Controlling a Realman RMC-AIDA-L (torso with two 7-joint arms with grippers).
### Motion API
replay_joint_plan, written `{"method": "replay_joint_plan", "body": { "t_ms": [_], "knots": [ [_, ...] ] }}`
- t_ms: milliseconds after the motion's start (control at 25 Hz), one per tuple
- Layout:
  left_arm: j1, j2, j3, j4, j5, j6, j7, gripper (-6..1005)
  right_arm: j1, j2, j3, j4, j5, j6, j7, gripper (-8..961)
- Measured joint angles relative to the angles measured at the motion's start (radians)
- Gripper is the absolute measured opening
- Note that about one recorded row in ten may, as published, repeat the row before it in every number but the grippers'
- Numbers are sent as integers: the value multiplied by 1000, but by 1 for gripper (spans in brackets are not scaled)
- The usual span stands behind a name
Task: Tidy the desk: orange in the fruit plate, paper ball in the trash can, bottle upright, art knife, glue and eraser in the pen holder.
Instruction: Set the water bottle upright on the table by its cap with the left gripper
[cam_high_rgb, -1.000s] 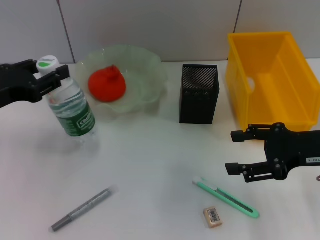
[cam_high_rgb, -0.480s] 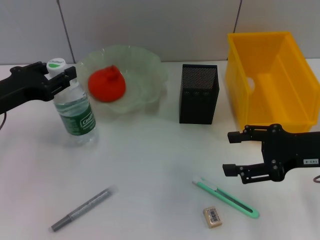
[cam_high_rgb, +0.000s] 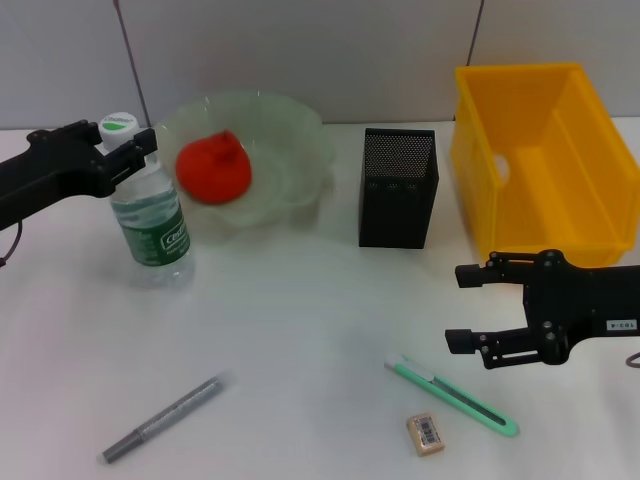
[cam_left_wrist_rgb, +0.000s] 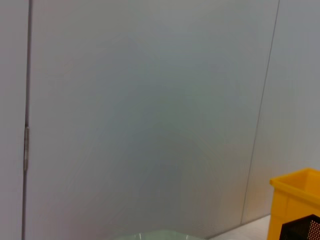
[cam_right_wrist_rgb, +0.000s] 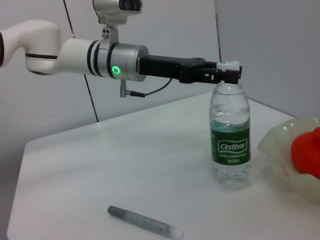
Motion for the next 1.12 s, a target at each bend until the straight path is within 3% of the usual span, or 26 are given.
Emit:
{"method": "replay_joint_plan", "body": {
  "t_ms": [1120],
  "knots": [
    [5,-1,7,-89,-52,15,117,538,2,0,-2,6,0,2,-2,836]
  ]
}}
